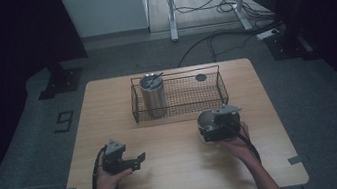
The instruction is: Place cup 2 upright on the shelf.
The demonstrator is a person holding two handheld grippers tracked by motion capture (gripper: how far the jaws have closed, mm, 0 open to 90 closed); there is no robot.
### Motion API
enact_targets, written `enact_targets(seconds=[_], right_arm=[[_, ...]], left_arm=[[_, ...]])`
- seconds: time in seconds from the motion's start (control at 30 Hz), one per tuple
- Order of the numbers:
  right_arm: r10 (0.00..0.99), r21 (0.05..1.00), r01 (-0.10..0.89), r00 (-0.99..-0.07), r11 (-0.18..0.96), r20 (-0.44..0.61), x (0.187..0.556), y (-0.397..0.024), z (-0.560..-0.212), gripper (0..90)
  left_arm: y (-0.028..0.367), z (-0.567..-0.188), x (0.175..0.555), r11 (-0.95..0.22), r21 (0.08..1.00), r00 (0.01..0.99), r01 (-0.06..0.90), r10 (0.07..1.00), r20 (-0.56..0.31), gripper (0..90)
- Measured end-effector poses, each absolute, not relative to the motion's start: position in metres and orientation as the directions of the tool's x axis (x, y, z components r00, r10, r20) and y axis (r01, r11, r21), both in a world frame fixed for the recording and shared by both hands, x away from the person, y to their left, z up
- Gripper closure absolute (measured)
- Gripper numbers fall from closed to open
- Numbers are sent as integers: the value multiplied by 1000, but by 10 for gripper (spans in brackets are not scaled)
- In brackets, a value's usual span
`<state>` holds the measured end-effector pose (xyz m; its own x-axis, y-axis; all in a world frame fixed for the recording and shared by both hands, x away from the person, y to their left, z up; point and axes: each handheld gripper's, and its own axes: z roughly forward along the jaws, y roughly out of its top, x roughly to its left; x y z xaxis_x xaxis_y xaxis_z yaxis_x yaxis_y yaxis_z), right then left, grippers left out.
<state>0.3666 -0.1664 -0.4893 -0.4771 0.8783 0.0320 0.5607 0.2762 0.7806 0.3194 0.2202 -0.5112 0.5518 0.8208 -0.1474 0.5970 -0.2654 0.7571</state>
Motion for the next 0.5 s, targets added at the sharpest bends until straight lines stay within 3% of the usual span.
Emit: enact_targets(seconds=[0.5], right_arm=[[875, 762, 574, -483, 298, 22, 374, -161, -498, 32]], left_arm=[[224, -510, 319, -256, 760, 544, 597, 826, -149, 88]])
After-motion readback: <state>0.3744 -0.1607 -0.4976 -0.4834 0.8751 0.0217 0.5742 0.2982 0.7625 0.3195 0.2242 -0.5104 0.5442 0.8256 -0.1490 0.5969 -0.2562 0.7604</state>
